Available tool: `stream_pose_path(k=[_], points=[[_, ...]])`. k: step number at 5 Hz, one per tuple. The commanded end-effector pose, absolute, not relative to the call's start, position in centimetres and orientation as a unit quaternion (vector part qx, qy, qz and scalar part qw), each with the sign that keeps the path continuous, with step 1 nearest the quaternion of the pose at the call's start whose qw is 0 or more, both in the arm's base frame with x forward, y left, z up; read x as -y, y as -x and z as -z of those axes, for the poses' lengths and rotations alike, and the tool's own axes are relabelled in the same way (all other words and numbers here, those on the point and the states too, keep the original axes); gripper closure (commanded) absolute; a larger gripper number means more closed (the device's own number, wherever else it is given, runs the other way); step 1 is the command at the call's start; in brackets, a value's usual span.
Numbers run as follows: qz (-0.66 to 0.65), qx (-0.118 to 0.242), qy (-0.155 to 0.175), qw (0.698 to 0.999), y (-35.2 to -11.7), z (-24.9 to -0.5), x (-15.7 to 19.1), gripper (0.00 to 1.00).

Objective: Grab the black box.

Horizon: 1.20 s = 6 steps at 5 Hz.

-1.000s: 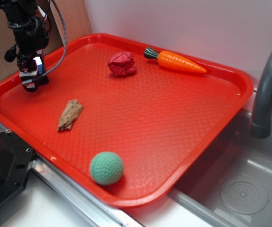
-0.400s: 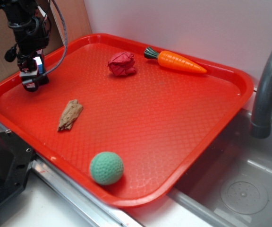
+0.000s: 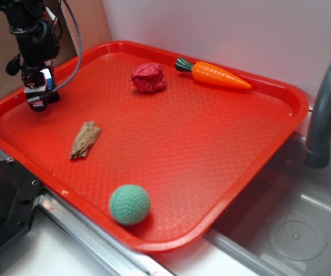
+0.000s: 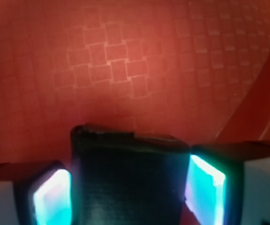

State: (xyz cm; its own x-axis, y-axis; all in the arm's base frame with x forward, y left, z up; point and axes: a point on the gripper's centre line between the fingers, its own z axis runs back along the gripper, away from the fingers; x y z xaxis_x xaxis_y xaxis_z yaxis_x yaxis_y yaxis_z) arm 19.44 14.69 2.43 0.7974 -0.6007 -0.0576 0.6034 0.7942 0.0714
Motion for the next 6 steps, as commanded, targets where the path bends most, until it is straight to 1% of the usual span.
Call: stream_pose_path(k=[1, 3, 5, 6], points=[[0.313, -0.004, -0.055, 0.948, -20.3, -3.0, -14.5, 1.00], [0.313, -0.004, -0.052, 0.948, -20.4, -2.8, -14.5, 1.00], [0.315, -0.012, -0.047, 0.948, -20.6, -2.1, -14.3, 1.00], [0.322, 0.018, -0.020, 0.946, -21.2, -4.5, -12.1, 1.00]])
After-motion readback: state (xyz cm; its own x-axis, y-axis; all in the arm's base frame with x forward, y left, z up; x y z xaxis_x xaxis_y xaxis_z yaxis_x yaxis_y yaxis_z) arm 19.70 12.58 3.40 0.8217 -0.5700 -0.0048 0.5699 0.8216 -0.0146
